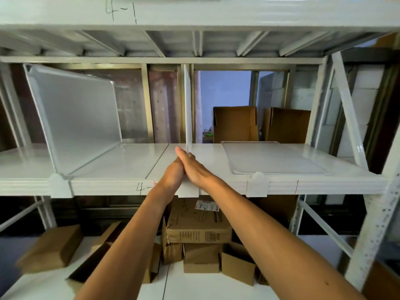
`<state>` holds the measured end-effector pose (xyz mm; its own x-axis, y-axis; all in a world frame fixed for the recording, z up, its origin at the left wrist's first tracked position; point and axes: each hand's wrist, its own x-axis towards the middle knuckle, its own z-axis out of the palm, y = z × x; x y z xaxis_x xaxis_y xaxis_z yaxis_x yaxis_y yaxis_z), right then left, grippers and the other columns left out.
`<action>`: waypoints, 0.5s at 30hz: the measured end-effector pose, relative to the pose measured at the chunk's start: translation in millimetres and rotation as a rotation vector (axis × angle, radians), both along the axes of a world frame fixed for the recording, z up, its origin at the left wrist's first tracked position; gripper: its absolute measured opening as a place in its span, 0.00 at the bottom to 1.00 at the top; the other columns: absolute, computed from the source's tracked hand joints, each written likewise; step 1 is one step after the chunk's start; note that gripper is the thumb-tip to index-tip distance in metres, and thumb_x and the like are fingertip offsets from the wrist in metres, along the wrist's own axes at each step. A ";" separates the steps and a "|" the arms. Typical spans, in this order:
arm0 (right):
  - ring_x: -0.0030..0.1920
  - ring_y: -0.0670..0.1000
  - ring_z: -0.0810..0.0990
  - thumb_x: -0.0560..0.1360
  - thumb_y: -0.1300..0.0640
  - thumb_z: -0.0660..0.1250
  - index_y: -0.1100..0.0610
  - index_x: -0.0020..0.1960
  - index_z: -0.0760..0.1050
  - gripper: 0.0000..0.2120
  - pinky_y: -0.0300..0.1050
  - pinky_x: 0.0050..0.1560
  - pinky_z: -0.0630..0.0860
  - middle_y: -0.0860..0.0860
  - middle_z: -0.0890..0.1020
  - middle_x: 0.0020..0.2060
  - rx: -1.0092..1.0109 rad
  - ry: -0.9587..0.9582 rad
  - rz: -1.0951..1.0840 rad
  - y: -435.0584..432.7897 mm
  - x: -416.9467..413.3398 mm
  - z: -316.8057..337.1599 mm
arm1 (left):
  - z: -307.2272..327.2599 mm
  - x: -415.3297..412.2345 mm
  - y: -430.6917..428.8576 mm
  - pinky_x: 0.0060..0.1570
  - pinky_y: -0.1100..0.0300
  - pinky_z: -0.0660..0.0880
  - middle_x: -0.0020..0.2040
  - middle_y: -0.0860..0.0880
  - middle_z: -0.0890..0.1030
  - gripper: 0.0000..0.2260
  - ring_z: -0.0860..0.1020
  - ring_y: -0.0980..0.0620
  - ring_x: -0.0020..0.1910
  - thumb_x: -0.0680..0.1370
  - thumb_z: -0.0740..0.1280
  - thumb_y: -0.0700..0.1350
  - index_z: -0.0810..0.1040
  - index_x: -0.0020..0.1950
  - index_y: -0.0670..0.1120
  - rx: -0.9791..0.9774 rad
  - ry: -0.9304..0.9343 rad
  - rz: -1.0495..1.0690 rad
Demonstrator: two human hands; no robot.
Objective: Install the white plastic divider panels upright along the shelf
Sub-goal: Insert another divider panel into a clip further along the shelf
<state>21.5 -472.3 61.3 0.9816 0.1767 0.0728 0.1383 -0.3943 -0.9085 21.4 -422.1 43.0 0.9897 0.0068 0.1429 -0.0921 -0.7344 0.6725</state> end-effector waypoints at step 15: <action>0.72 0.53 0.70 0.77 0.27 0.44 0.45 0.71 0.71 0.35 0.55 0.73 0.62 0.51 0.73 0.72 -0.168 -0.181 -0.268 -112.2 -48.1 30.4 | 11.7 -58.6 -40.0 0.58 0.59 0.75 0.60 0.51 0.80 0.13 0.78 0.54 0.57 0.82 0.60 0.47 0.76 0.65 0.48 -0.209 -0.615 -0.374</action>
<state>-26.6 -584.5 91.7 0.9685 -0.0610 0.2414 0.1626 -0.5797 -0.7985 -37.2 -462.1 54.6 0.6730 -0.2267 0.7040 -0.7151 -0.4425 0.5411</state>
